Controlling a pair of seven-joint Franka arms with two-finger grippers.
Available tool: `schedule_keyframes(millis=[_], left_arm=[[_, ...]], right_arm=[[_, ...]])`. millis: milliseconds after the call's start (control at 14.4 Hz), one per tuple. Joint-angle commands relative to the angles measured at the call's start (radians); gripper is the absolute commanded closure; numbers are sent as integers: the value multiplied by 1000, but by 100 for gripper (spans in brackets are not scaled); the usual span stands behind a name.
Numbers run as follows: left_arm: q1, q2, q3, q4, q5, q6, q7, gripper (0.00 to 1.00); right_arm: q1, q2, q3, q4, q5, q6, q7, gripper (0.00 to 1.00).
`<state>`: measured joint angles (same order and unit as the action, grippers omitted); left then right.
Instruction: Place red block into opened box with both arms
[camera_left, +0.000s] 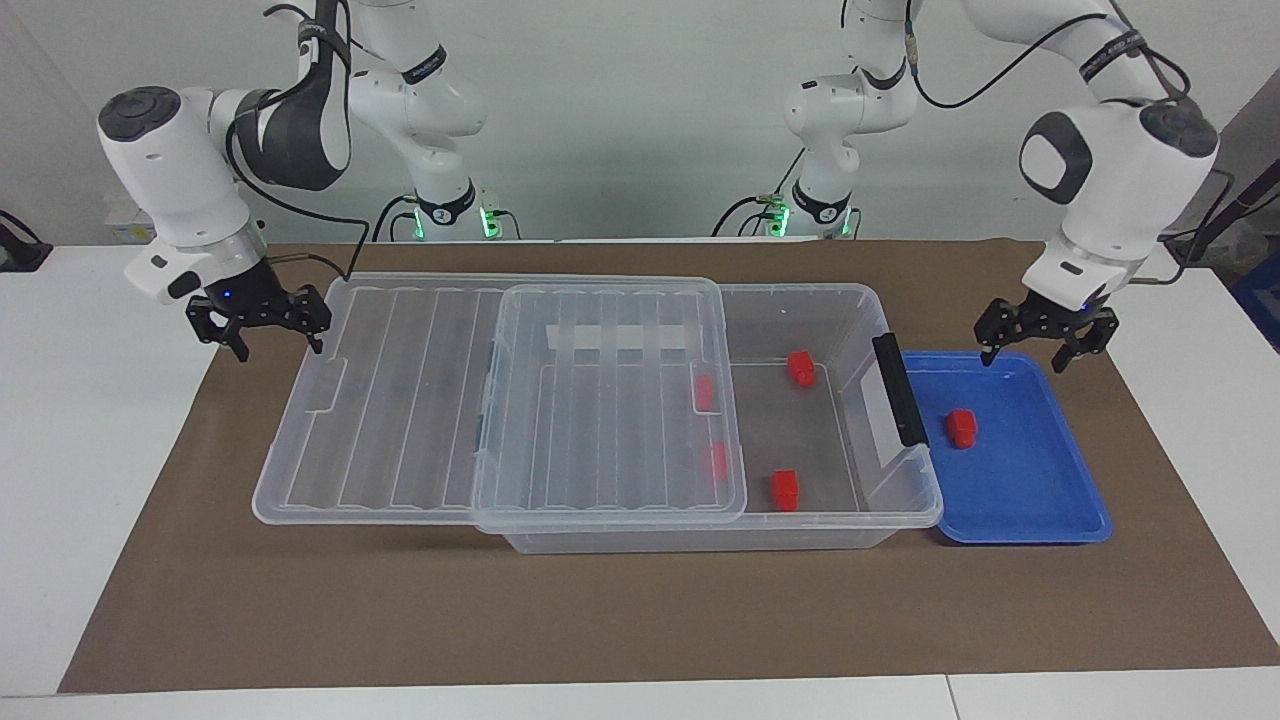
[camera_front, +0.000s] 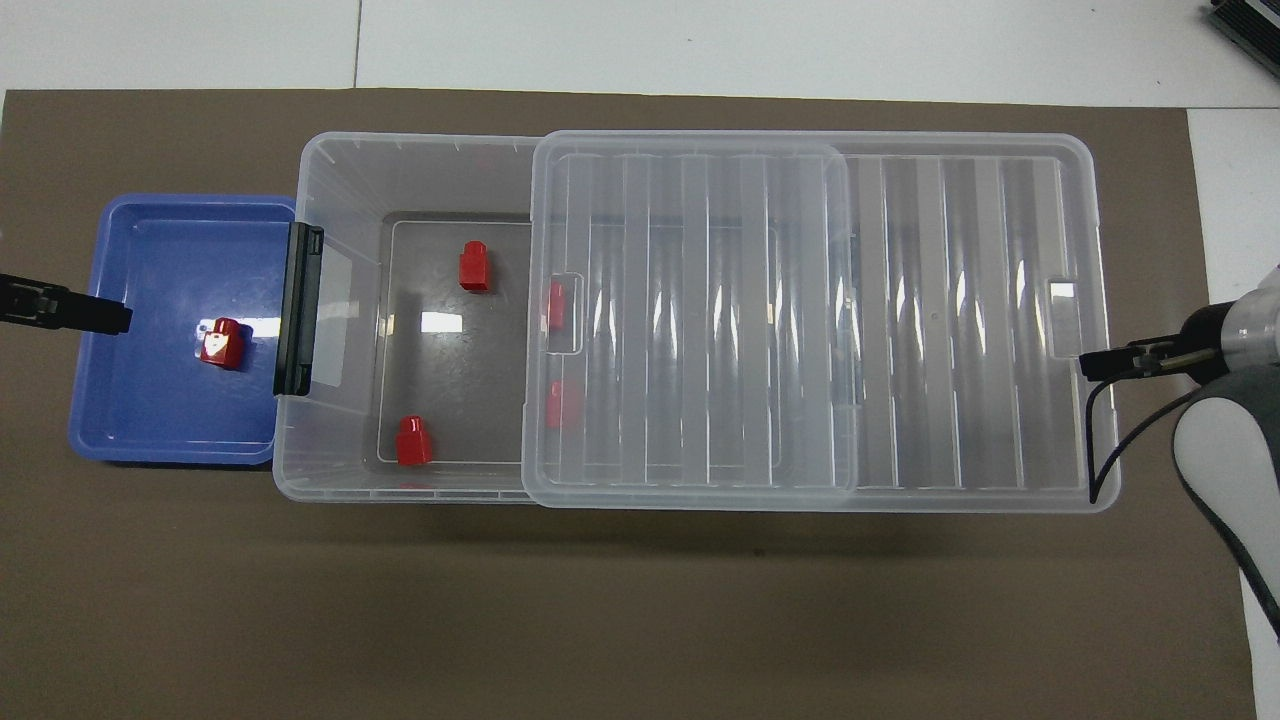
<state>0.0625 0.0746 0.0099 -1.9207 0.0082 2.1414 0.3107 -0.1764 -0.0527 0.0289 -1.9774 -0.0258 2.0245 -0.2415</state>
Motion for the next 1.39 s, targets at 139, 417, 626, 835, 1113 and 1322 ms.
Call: schedule_keyframes(millis=[139, 417, 626, 835, 1113, 1322], left_arm=[[55, 73, -8, -115, 12, 190, 19, 0], [63, 94, -8, -221, 12, 327, 10, 0], [53, 108, -8, -245, 12, 361, -24, 1], [49, 116, -8, -250, 12, 373, -31, 9], [53, 120, -8, -287, 12, 434, -30, 9], [53, 122, -8, -301, 12, 449, -30, 13]], right_arm=[[75, 17, 11, 181, -31, -182, 259, 0], [178, 48, 11, 320, -63, -294, 421, 0], [219, 91, 11, 443, -111, -400, 455, 0], [212, 76, 8, 437, -89, -423, 504, 0], [175, 33, 5, 353, -60, -438, 524, 0], [155, 30, 2, 335, 1, -382, 521, 0]])
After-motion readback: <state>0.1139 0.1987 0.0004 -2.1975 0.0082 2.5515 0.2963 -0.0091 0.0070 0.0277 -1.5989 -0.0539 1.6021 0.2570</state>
